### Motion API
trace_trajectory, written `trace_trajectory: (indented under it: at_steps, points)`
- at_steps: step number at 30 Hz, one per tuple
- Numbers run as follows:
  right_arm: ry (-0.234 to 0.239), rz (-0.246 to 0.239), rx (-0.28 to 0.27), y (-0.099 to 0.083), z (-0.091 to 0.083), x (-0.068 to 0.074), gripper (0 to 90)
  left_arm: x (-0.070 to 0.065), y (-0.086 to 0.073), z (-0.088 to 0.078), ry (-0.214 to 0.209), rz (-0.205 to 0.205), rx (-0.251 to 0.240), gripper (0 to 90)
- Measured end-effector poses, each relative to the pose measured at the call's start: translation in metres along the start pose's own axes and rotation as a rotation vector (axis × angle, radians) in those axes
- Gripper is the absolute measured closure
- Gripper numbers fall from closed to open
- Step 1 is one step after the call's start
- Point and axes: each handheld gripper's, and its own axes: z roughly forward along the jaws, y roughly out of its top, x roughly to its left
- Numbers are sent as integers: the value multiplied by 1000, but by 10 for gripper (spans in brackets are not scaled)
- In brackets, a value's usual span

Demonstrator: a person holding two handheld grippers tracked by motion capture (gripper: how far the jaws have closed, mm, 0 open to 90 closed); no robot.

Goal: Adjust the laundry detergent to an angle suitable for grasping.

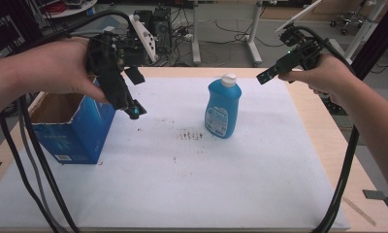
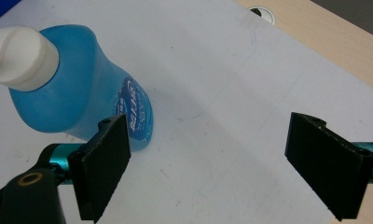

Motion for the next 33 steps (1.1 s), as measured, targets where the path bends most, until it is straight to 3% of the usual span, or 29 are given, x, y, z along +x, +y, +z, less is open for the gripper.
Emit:
trace_trajectory:
  at_steps: [33]
  points:
    - [-6, -5, -18, -3, -9, 3, 136, -13, 9, 0, 5, 35, -5, 161]
